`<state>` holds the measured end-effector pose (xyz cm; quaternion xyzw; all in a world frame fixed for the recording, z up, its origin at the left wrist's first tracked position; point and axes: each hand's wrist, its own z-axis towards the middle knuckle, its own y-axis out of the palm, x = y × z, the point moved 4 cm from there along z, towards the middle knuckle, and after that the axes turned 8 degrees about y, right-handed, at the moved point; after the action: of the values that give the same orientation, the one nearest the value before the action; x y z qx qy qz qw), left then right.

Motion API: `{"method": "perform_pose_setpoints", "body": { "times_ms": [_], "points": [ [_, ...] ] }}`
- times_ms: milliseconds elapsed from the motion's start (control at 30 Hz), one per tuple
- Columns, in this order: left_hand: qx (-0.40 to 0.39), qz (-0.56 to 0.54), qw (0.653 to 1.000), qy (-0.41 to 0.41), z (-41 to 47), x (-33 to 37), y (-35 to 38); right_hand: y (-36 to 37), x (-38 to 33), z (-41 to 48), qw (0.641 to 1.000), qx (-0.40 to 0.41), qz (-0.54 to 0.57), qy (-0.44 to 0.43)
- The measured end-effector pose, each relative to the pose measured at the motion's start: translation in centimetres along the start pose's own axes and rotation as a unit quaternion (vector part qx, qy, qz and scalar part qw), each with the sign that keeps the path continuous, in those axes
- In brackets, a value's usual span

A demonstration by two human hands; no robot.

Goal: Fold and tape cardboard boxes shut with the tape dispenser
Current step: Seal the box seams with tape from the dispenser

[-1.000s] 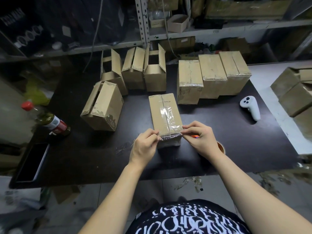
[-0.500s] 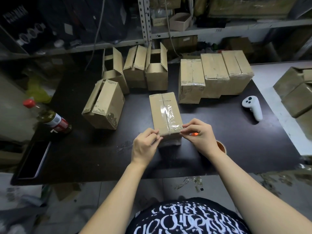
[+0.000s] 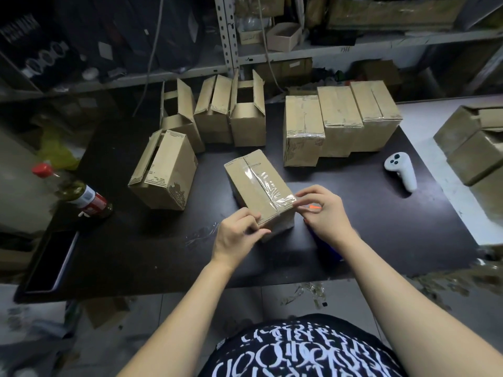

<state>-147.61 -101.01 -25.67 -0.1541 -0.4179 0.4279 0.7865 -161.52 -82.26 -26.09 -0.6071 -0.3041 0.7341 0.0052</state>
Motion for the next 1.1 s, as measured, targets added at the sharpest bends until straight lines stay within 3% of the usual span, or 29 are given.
{"method": "perform_pose_setpoints", "body": {
  "times_ms": [133,267,400,533,667,867,1100],
  "points": [
    [0.030,-0.066,0.993,-0.094,0.7,-0.2,-0.9,0.1,1.2,-0.8,0.990,0.033,0.060,0.120],
    [0.046,0.006,0.982,-0.182,2.8,-3.3,-3.0,0.0,0.8,-2.3,0.983,0.095,0.033,0.153],
    [-0.019,-0.018,0.954,-0.298,5.2,-7.1,-2.4,1.0,0.3,-3.5,0.987,0.024,0.022,0.157],
    [-0.049,-0.072,0.949,-0.303,7.4,-8.9,-1.3,2.5,-0.6,-4.9,0.988,-0.032,0.056,0.143],
    [-0.022,-0.065,0.942,-0.330,7.1,-9.2,-2.3,2.8,-1.0,-4.8,0.992,-0.038,0.037,0.117],
    [0.013,-0.034,0.928,-0.371,3.9,-8.8,-4.4,1.9,-1.2,-3.2,0.991,0.052,0.012,0.121],
    [-0.038,-0.084,0.921,-0.379,1.0,-8.0,-5.0,2.3,-1.8,-2.7,0.980,0.135,0.000,0.149]
  ]
}}
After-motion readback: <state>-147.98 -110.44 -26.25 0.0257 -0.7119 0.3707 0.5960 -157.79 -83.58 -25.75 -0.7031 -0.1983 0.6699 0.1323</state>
